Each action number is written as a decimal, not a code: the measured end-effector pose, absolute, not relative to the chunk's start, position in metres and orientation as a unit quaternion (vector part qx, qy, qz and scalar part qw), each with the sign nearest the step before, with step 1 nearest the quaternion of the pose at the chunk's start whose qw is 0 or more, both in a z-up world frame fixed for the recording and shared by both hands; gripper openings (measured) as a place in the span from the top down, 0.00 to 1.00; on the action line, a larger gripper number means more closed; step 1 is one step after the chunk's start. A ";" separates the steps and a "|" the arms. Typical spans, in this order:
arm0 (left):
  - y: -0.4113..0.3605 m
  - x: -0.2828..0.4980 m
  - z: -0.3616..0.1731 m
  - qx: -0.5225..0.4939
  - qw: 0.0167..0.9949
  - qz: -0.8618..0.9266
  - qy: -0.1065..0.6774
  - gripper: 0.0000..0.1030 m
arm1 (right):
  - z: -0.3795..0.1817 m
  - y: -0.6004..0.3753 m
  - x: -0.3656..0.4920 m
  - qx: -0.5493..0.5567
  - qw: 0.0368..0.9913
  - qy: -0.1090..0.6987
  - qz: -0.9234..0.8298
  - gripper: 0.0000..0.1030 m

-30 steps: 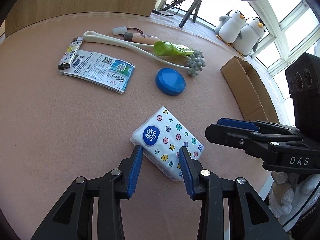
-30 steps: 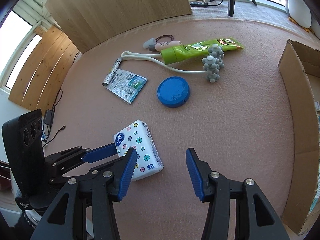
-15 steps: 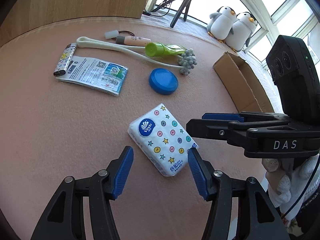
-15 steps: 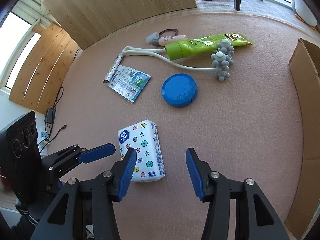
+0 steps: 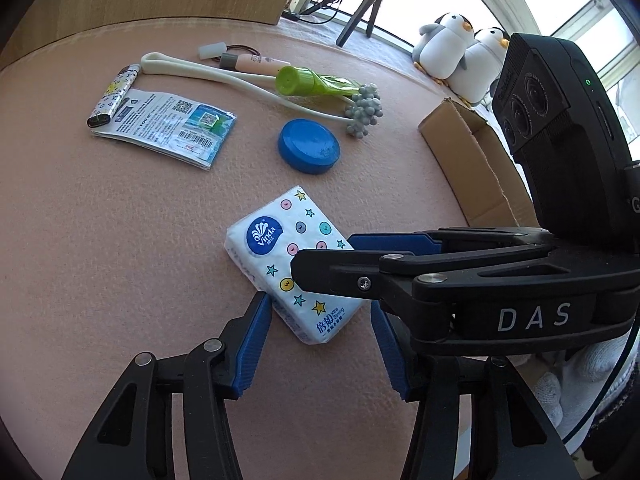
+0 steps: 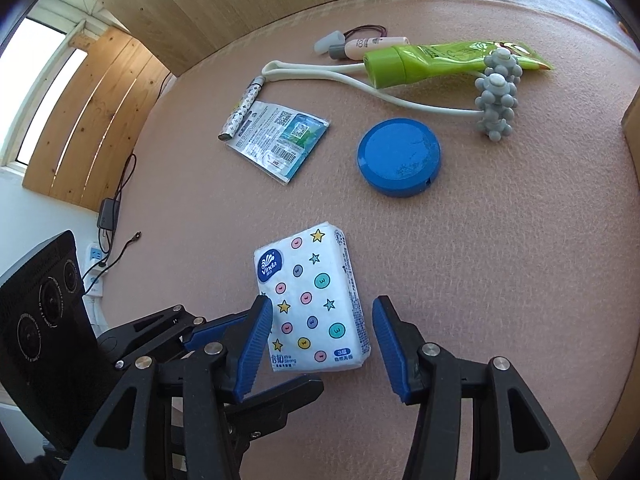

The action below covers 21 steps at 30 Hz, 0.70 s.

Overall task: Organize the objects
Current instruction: 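Close the right gripper on the tissue pack, then carry the tissue pack into the box beside the bottle and open the right gripper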

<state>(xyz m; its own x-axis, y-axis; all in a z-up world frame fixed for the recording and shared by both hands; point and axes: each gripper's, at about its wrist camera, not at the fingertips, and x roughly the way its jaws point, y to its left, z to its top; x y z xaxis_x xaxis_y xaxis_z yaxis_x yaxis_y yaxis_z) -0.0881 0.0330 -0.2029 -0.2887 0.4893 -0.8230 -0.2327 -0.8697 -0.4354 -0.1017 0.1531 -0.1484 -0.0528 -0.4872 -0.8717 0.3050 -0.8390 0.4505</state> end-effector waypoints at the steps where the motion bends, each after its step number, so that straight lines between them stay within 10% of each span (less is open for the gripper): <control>1: 0.034 -0.088 -0.203 -0.552 0.227 0.794 -0.115 0.53 | -0.149 0.153 -0.101 0.632 0.276 -0.073 -0.721 0.55; 21: 0.108 -0.096 -0.149 -0.505 0.267 0.817 -0.082 0.55 | -0.094 0.225 -0.086 0.567 0.229 -0.081 -0.787 0.62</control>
<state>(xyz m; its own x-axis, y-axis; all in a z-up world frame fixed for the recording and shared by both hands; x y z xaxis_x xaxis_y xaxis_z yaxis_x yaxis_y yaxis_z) -0.0956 0.1084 -0.1487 -0.3473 0.5192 -0.7809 -0.3541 -0.8437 -0.4035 -0.0865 0.2251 -0.0945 -0.2522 -0.4515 -0.8559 0.2682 -0.8824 0.3865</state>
